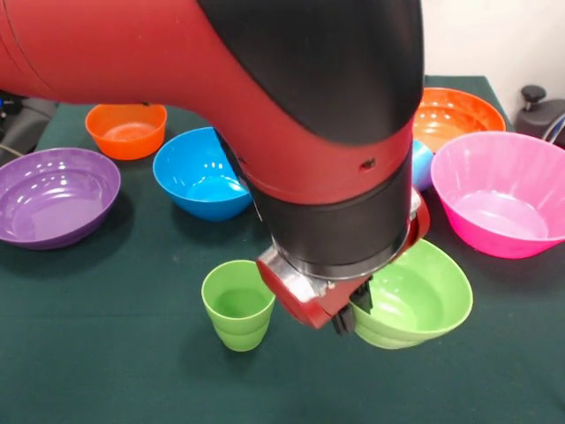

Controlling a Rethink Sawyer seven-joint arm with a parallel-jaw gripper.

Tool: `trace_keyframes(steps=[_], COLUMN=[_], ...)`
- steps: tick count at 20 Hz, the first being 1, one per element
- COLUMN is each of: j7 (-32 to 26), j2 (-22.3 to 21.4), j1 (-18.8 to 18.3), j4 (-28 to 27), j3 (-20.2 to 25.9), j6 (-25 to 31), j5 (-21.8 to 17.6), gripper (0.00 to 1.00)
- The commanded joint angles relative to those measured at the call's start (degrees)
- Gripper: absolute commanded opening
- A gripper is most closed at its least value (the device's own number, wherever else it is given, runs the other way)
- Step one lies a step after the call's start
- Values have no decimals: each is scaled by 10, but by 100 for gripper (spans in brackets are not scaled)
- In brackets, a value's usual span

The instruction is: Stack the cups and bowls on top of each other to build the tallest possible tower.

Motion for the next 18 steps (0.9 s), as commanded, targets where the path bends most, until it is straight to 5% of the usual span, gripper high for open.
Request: trace_keyframes(steps=[1, 8, 14, 18], j7=[-215, -180, -149, -162], j2=[14, 12, -3, -9], j1=[-20, -25, -27, -24], j4=[-54, -47, -28, -38], j3=[109, 130, 106, 128], j6=[80, 103, 115, 123], j5=[-146, -174, -148, -180], gripper=[0, 0, 0, 0])
